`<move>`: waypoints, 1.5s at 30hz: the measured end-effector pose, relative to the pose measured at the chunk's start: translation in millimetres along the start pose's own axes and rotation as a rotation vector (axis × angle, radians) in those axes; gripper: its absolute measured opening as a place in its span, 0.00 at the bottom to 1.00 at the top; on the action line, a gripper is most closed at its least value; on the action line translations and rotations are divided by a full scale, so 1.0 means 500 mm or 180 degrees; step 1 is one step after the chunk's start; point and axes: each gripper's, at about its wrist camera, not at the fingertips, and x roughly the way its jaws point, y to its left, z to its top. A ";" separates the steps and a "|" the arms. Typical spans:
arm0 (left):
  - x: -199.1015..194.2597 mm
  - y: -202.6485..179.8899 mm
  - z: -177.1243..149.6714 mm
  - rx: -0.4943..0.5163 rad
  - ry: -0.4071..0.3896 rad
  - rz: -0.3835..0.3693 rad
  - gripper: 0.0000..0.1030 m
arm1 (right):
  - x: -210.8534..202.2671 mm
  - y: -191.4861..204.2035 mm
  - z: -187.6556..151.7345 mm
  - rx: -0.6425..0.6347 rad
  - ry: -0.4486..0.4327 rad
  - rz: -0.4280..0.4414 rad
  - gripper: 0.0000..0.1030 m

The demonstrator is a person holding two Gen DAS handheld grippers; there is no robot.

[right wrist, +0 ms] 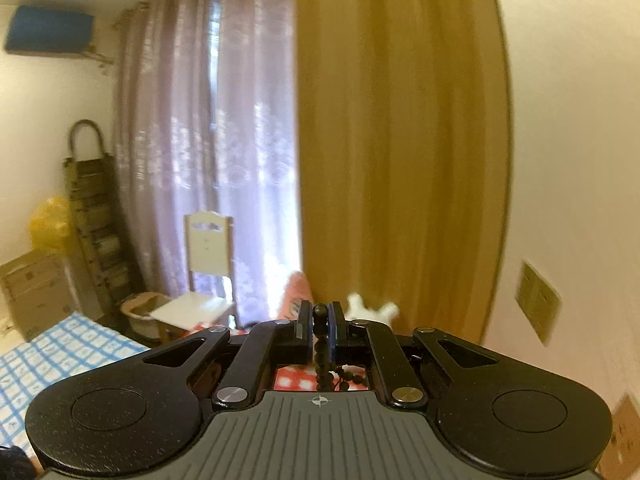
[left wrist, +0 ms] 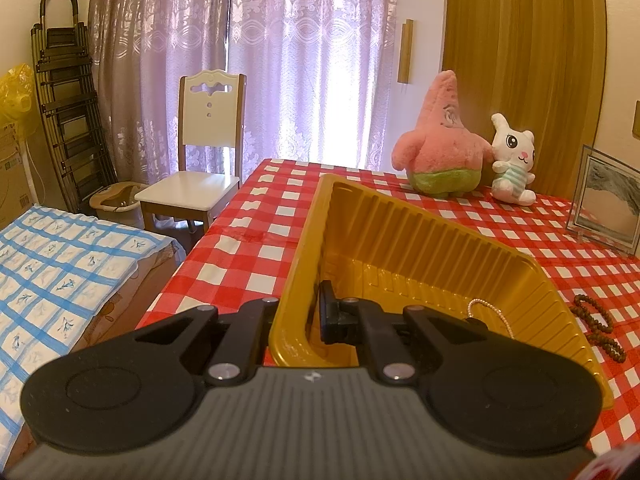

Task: Organize jewelry
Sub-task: 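Lift the bead necklace high with the right gripper above the tray, then lower the bead necklace into the tray and open the right gripper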

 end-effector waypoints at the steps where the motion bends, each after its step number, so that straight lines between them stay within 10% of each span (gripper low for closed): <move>1: 0.000 0.000 0.000 -0.0001 0.0003 0.0002 0.07 | 0.005 0.007 0.013 -0.0011 -0.0026 0.0075 0.07; 20: 0.006 -0.007 0.004 -0.0104 -0.0022 -0.0047 0.07 | 0.199 0.208 0.155 0.0049 -0.0396 0.1502 0.07; 30: 0.004 0.002 0.000 -0.0122 -0.0013 -0.0075 0.07 | 0.364 0.291 0.054 0.0251 0.0375 0.1787 0.07; 45: 0.006 0.003 -0.001 -0.0134 -0.0003 -0.0084 0.07 | 0.540 0.288 -0.191 0.0573 0.1424 0.1504 0.07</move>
